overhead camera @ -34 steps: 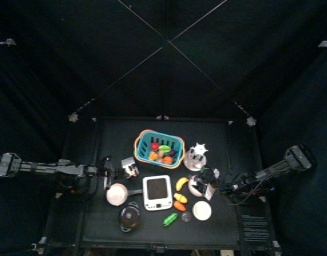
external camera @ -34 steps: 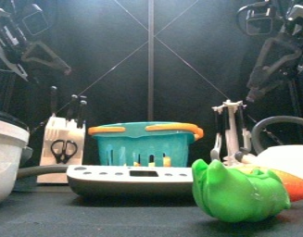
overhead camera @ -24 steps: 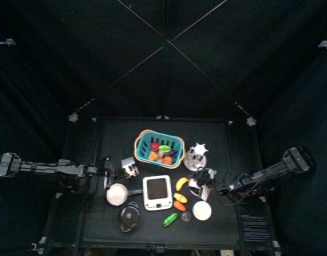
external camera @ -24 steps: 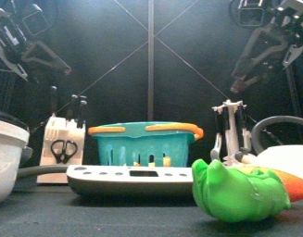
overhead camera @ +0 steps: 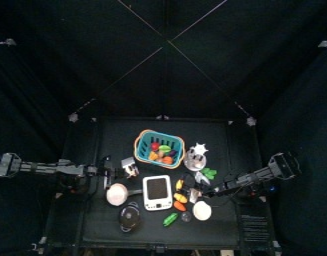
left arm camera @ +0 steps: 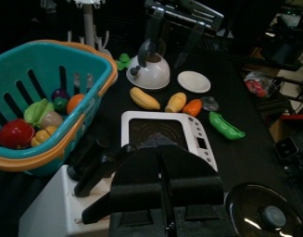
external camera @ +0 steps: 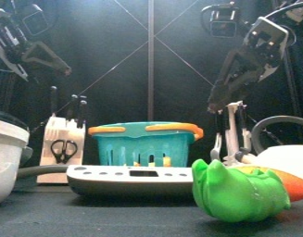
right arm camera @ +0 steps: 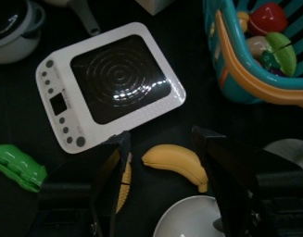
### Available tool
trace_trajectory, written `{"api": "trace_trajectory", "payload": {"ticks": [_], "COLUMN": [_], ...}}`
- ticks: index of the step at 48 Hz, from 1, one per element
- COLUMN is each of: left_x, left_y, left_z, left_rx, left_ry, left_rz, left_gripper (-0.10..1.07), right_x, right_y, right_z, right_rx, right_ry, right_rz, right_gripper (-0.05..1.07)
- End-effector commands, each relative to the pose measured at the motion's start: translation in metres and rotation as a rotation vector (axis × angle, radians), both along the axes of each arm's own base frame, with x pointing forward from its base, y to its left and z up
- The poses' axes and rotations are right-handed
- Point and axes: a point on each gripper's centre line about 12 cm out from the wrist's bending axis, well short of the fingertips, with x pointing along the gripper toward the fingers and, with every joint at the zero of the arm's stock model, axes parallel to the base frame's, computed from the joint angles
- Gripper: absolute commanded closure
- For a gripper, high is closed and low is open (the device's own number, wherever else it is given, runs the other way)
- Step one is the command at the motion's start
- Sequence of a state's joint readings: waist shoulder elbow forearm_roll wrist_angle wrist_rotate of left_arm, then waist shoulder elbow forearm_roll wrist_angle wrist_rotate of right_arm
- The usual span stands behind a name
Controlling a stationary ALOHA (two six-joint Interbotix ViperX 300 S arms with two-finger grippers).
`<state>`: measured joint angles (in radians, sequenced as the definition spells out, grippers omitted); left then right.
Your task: Grab banana
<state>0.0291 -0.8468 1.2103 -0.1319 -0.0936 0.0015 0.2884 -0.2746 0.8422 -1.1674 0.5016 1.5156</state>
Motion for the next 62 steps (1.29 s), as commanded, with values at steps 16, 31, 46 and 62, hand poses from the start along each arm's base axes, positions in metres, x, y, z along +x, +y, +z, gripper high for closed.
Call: {"api": "trace_trajectory", "payload": {"ticks": [16,31,46,62], "left_x": [0.002,0.001,0.001,0.001], "left_y": [0.001,0.002,0.002,0.003], "left_z": [0.005,0.003,0.003,0.003], "left_rx": [0.004,0.003,0.003,0.002], "left_ry": [-0.015,-0.009,-0.009,-0.009], "left_rz": [0.006,0.009,0.010,0.015], "left_gripper": [0.96,0.96,0.96,0.96], "right_x": [0.010,0.015,0.017,0.023], "right_y": [-0.015,-0.013,-0.014,-0.019], "right_z": [-0.018,-0.040,-0.048,-0.039], "right_rx": [-0.003,-0.027,-0.066,-0.142], "right_ry": [0.058,0.119,0.149,0.266], "right_rz": [-0.057,-0.032,-0.006,0.047], "right_gripper": [0.14,0.14,0.14,0.14]}}
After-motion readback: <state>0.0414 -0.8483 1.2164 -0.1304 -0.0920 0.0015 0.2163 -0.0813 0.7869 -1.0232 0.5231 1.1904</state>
